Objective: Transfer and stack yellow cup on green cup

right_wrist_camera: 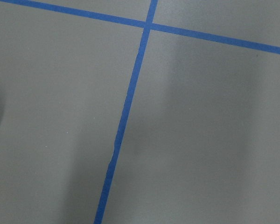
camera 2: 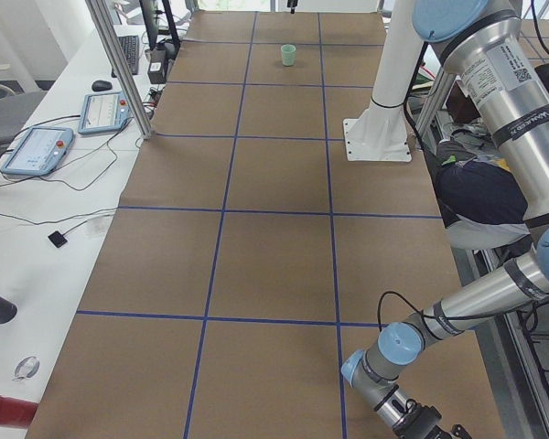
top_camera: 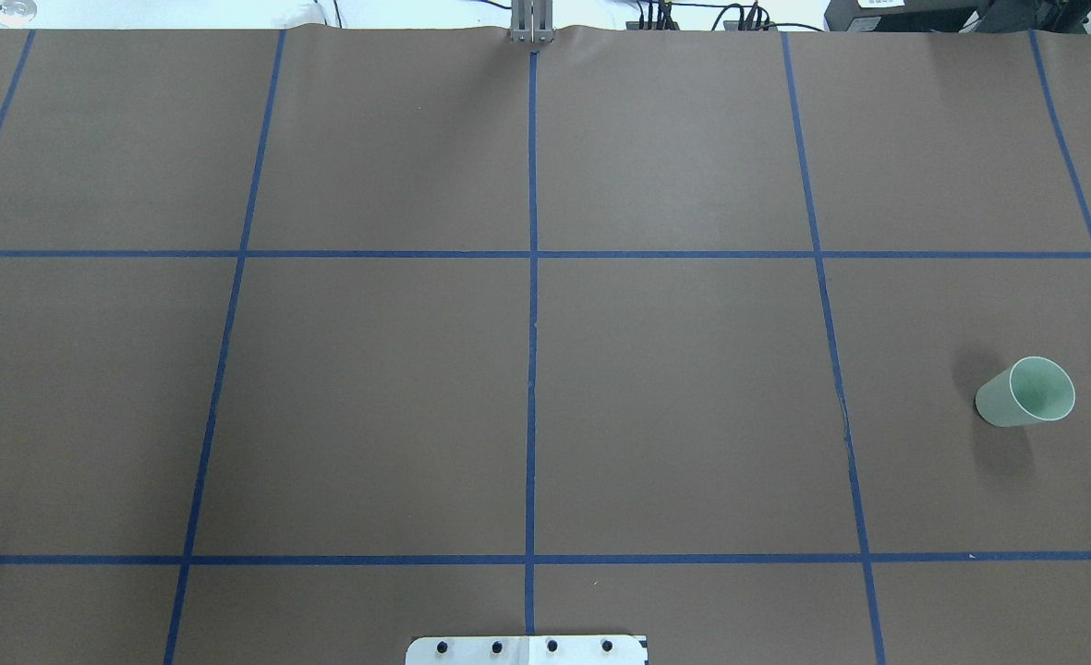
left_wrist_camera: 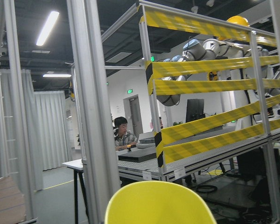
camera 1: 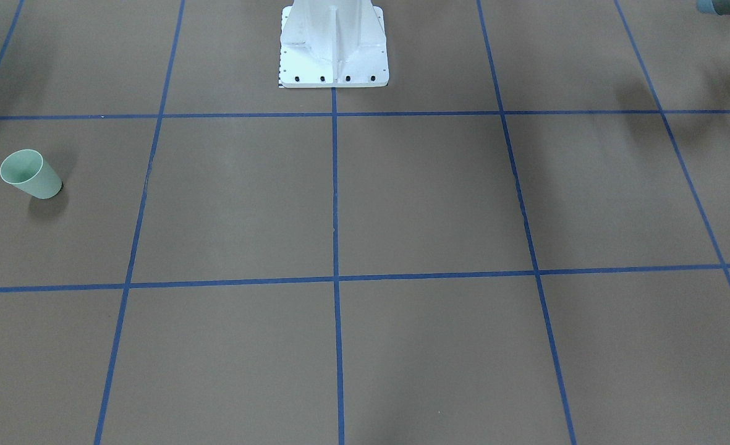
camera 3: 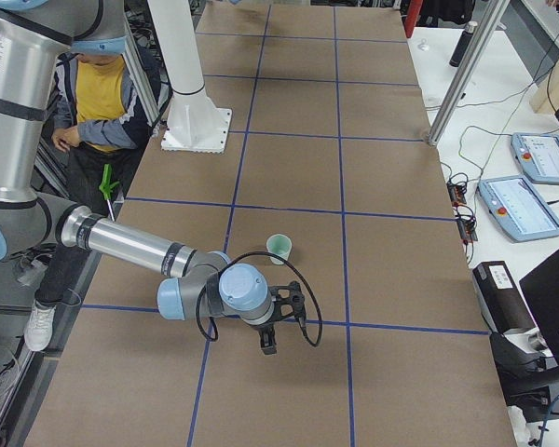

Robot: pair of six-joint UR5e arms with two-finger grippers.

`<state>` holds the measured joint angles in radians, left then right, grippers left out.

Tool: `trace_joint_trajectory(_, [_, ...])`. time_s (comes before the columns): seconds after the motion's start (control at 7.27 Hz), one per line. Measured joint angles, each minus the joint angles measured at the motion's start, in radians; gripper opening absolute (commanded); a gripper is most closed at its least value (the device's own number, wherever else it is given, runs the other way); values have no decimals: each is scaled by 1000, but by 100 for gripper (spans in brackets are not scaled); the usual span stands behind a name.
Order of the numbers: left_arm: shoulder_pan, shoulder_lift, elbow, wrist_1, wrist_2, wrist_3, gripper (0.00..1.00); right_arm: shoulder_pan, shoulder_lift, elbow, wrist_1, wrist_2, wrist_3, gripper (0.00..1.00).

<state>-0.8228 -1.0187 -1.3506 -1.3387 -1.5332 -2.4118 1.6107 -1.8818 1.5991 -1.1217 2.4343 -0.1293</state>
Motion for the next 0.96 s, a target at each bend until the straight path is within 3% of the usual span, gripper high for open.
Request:
trace_joint_trajectory(0.55, [-6,90,12,-528,444,102,19,0,5,8,5,0,-4,100])
trace_joint_trajectory(0.96, [-91,62,69,-1079,649,455,9,1,22,9,2,1,2,100])
